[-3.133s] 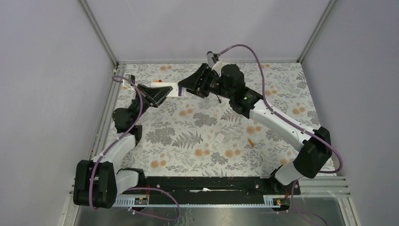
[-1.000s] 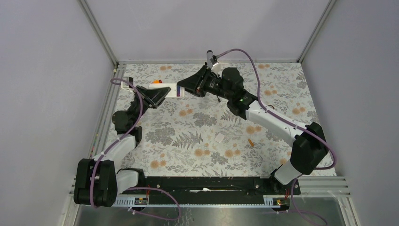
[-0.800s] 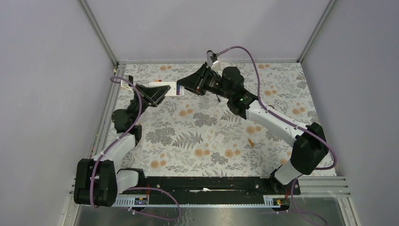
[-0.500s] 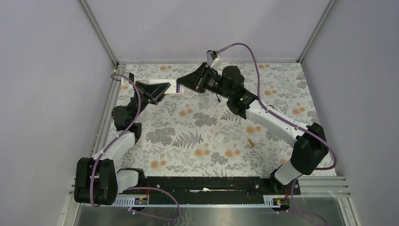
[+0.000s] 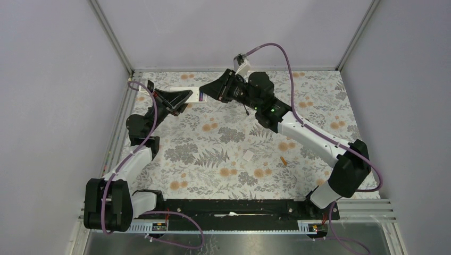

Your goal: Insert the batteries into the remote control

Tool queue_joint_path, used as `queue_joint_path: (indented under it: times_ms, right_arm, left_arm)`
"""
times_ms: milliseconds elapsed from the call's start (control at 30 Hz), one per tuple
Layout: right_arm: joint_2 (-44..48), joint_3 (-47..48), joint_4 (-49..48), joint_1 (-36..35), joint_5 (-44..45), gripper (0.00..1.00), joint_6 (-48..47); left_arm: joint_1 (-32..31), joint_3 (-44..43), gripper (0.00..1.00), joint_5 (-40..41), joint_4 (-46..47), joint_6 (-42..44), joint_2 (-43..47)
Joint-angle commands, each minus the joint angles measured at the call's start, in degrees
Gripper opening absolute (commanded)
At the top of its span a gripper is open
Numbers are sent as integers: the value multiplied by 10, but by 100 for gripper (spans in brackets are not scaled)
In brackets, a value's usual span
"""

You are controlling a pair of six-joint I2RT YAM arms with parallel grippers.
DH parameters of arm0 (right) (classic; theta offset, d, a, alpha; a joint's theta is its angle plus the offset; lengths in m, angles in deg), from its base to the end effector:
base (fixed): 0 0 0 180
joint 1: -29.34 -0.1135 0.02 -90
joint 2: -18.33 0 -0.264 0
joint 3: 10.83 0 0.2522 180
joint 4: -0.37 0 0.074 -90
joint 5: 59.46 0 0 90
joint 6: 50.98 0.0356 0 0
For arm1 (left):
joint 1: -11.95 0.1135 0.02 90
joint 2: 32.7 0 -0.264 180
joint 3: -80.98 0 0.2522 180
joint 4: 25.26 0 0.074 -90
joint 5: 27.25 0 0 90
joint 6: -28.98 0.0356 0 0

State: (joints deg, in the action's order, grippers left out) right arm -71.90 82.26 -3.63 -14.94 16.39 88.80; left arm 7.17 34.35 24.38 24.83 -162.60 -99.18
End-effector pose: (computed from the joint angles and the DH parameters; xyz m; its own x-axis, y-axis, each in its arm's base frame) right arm 0.2665 0.2720 0.4030 -0.5944 0.4545 -0.6634 -0.6146 0.2752 0.7392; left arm 0.2372 -0.0420 0.3213 -0.6883 -0.7132 -0.1328 0.3713 -0.1890 -0.9091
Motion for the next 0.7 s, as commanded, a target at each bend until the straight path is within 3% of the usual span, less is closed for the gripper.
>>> queue_joint_path:
  times_ms: [0, 200, 333, 467, 667]
  right_arm:
    - [-16, -4, 104, -27, -31, 26, -17]
    - [7, -26, -17, 2, -90, 61, 105]
    - [30, -47, -76, 8, -117, 79, 112]
    - [60, -59, -60, 14, -106, 87, 81]
    - [112, -82, -18, 38, -87, 88, -6]
  left_arm:
    - [-5, -43, 0, 11, 56, -6, 35]
    - [18, 1, 0, -22, 82, 43, 42]
    - [35, 31, 0, -60, 117, 69, 32]
    - [47, 38, 0, -101, 153, 82, 20]
    - [61, 21, 0, -150, 122, 125, 27]
